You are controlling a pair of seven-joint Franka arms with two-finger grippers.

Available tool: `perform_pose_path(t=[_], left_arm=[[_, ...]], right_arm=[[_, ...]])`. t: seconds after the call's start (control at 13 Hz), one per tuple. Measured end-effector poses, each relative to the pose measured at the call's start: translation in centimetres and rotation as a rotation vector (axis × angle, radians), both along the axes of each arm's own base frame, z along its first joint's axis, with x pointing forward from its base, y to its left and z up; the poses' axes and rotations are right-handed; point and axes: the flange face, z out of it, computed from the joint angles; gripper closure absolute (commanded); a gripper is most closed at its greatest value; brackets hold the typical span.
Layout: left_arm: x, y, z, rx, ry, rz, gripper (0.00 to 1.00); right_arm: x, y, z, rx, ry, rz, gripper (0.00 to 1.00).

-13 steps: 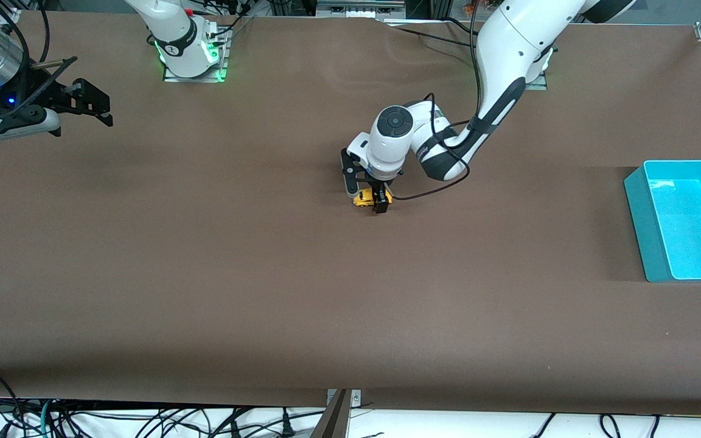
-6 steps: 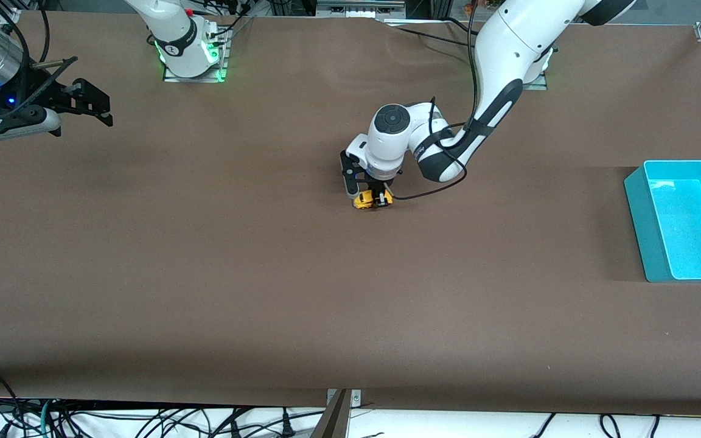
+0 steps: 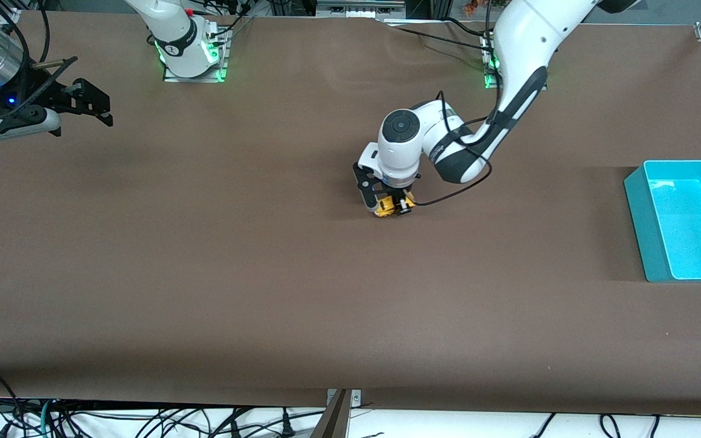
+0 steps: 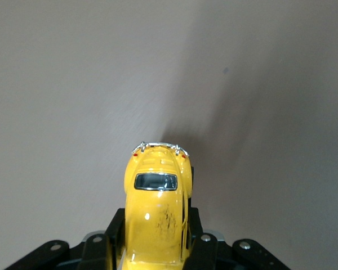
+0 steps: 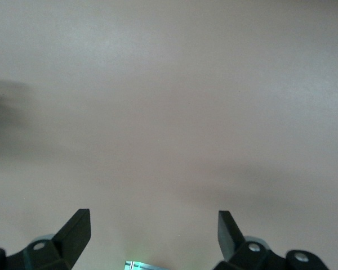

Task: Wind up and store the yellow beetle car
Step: 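Close the left gripper on the car and lift it, then carry the car into the teal bin and open the left gripper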

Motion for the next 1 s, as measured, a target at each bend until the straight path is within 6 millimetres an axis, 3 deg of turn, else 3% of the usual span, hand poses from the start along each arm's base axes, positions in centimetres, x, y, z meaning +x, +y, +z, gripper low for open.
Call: perform_pose_path(t=[0.15,0.31,0.54,0.69,0.85,1.0], left_arm=[[2.4,2.8,4.3,0.063,0.039,0.027,0.89],[6.3,8.2,8.0,0.088,0.115,0.060,0.88],[11.6,19.3,12.2,0.068,0.239,0.079,0.88],[13.9,27.2,14.1,0.030,0.282,0.058,0.88],[14.9,34.9,14.2,-0.008,0.311,0.014,0.88],[14.6,43.2,13.8,-0.046,0.356,-0.007,0.88]], right_arm=[[0.0,0.0,0.0,0.000,0.000,0.000,0.00],[0.0,0.0,0.0,0.000,0.000,0.000,0.00],[0.0,0.0,0.0,0.000,0.000,0.000,0.00],[0.0,0.0,0.0,0.000,0.000,0.000,0.00],[0.0,0.0,0.0,-0.001,0.001,0.001,0.00],[0.0,0.1,0.0,-0.001,0.001,0.001,0.00]])
